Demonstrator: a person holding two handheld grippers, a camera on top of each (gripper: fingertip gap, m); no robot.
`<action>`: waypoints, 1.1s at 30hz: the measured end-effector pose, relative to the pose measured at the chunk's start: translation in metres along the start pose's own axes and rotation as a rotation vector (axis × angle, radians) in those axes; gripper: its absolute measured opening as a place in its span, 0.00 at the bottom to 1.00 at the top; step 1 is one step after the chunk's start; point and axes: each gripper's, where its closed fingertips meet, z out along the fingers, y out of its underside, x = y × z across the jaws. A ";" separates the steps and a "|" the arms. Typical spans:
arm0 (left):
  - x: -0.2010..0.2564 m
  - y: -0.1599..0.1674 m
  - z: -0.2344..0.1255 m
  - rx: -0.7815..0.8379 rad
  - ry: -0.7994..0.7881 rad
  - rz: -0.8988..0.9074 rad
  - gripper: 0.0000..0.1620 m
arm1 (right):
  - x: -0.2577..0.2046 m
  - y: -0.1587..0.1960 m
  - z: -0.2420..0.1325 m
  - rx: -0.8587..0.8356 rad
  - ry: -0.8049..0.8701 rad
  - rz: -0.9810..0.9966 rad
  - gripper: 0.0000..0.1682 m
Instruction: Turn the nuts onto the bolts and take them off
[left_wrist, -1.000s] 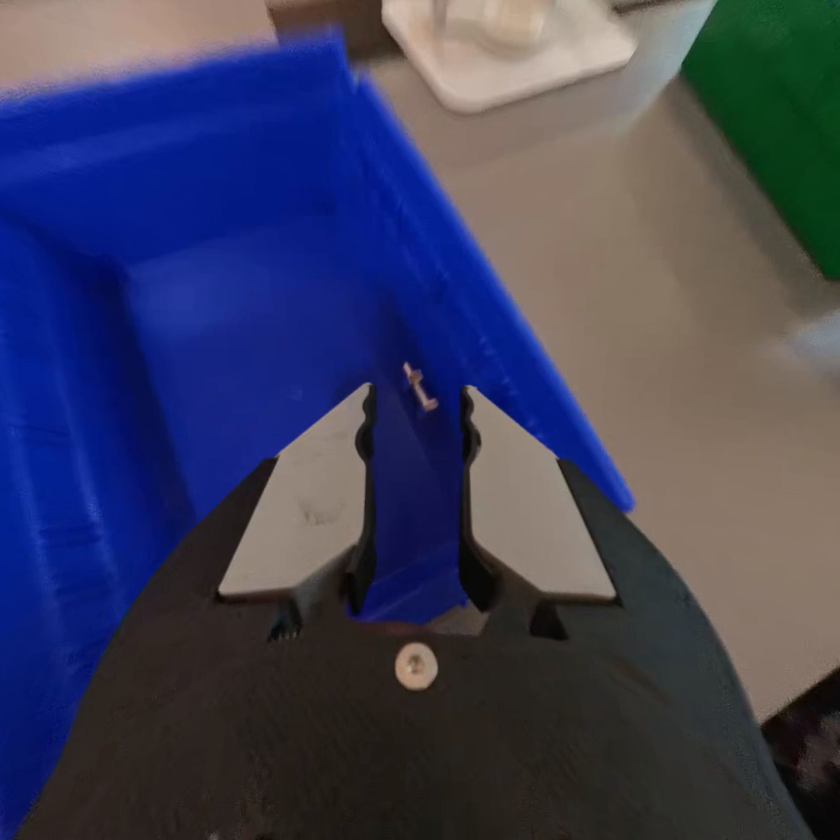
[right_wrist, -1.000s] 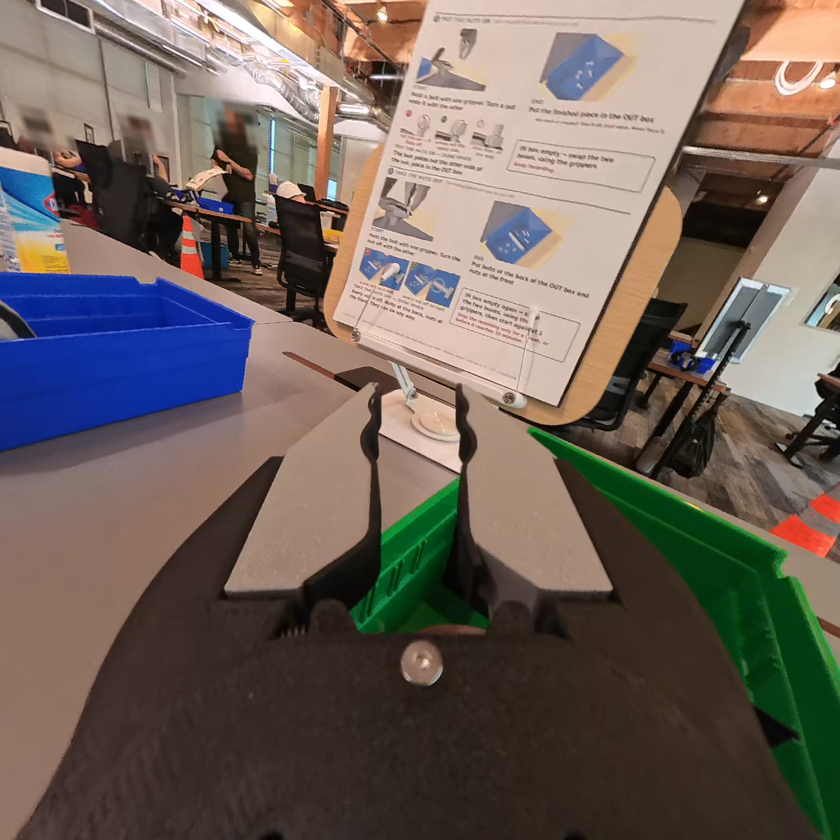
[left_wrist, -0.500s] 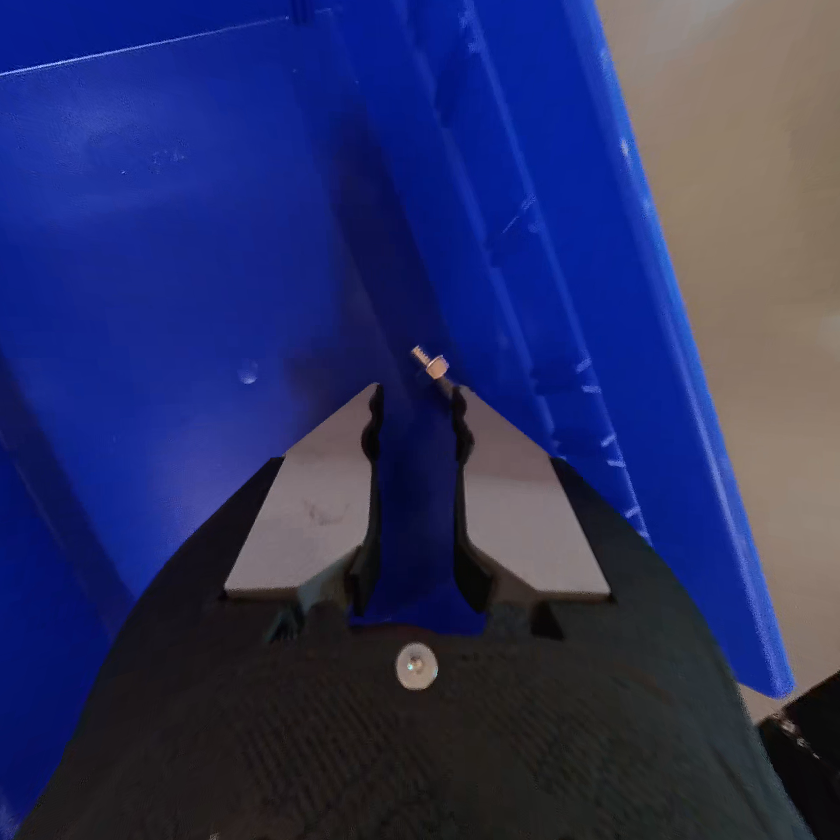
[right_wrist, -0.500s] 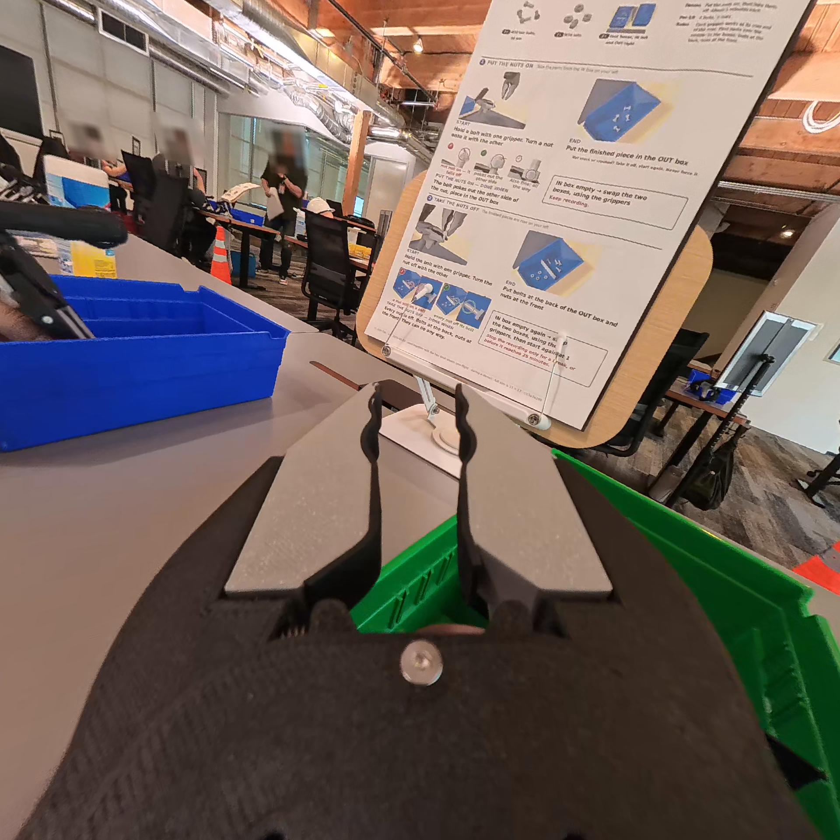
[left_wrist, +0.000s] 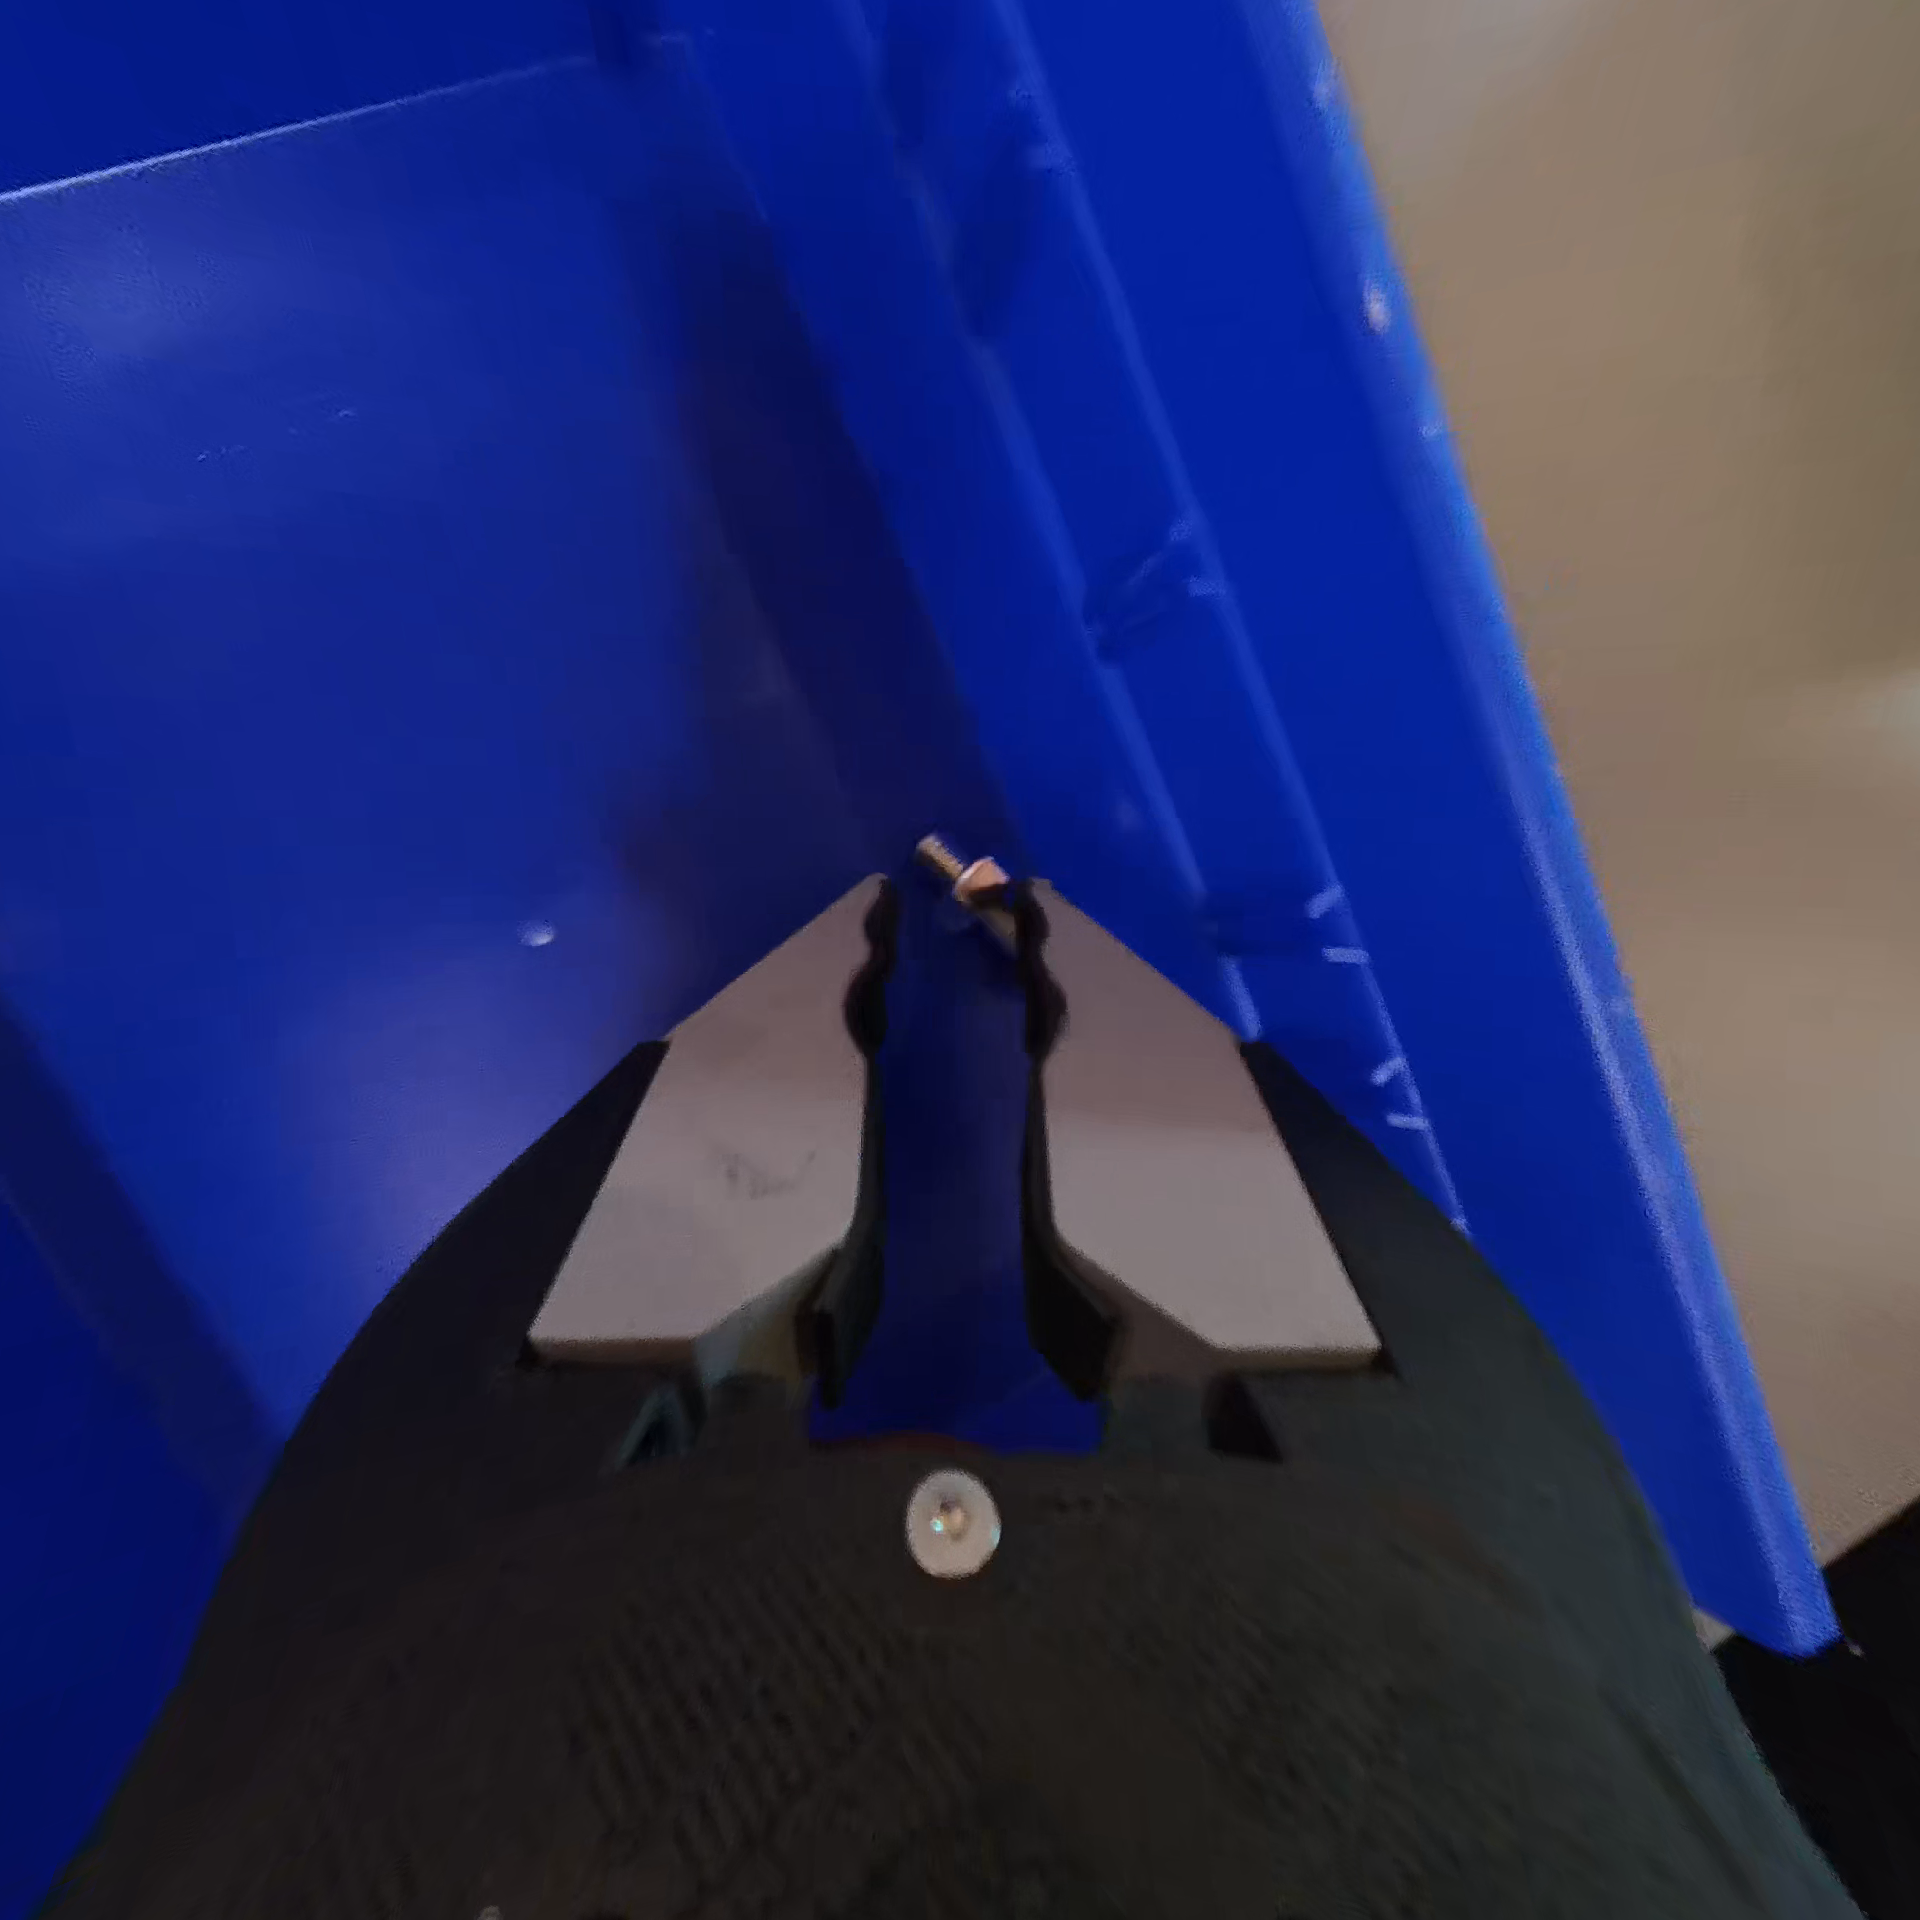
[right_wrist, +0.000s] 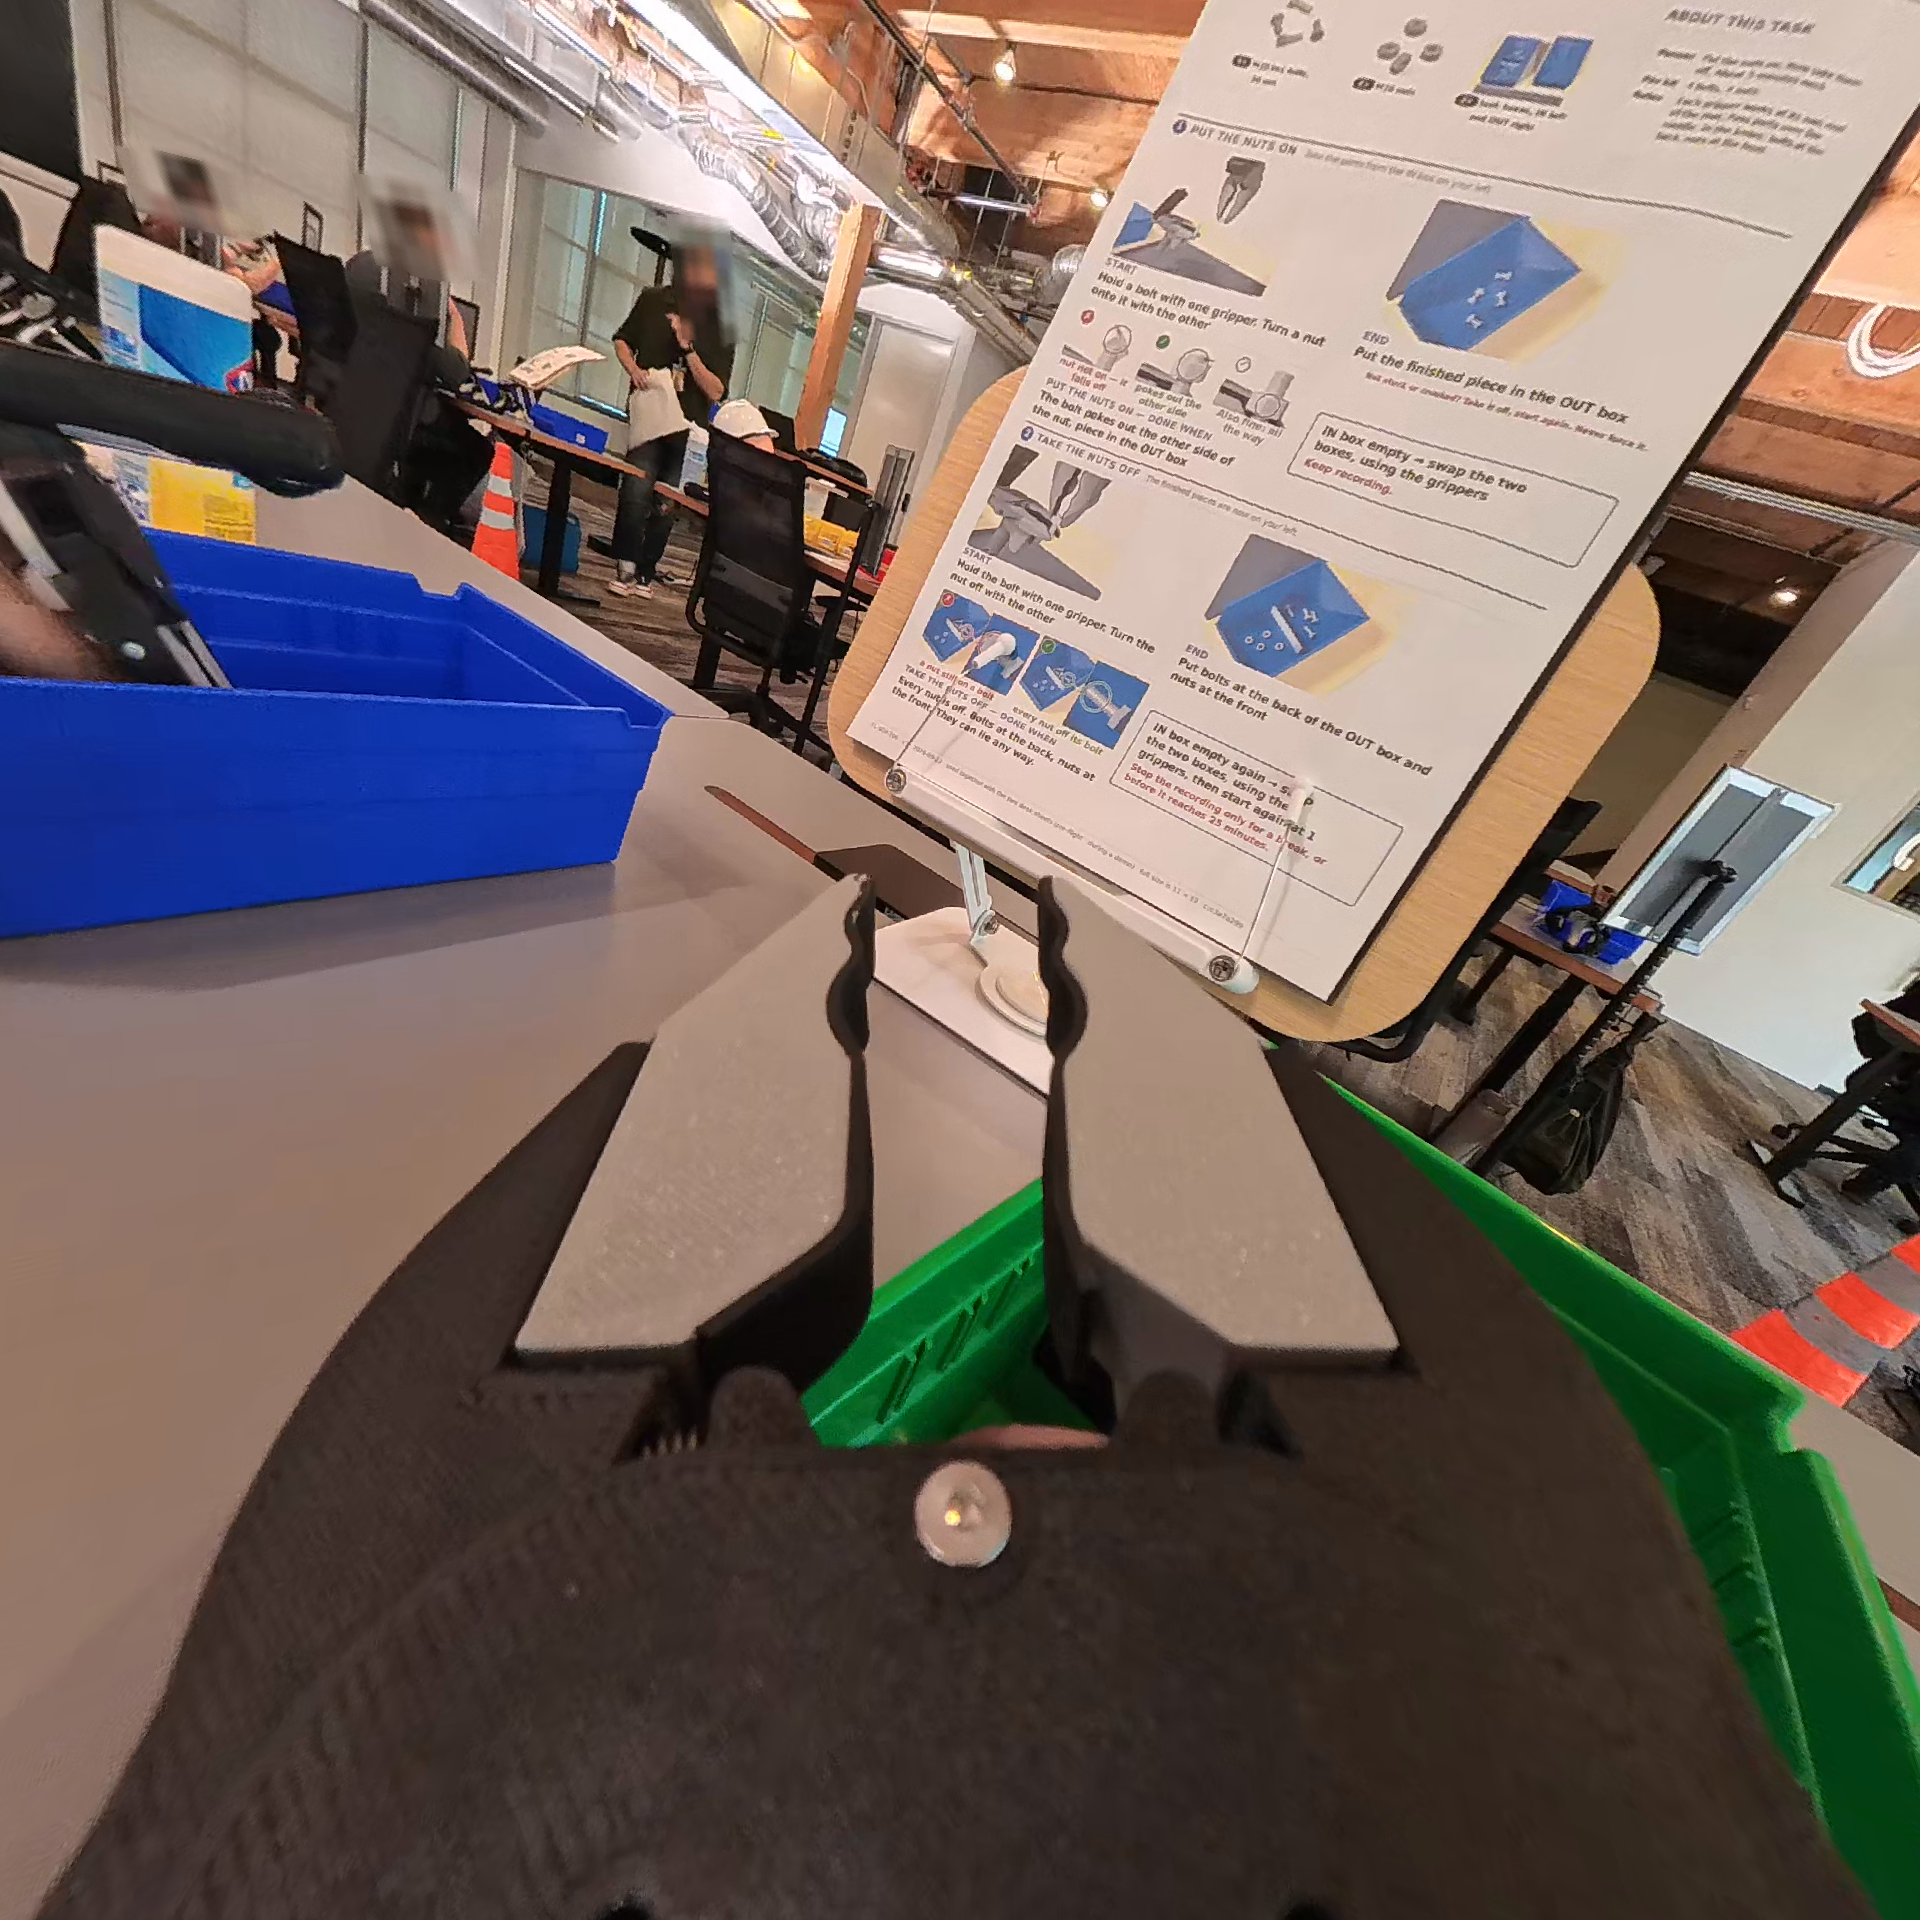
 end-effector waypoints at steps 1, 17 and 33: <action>0.002 0.000 0.001 -0.005 -0.004 0.018 0.09 | 0.001 0.000 0.000 -0.001 0.004 0.000 0.16; -0.042 0.016 -0.025 0.014 -0.005 -0.072 0.09 | 0.009 0.006 0.001 -0.015 0.013 0.031 0.16; -0.031 0.012 -0.012 -0.022 -0.060 -0.069 0.17 | -0.007 0.001 0.001 -0.012 -0.009 -0.077 0.15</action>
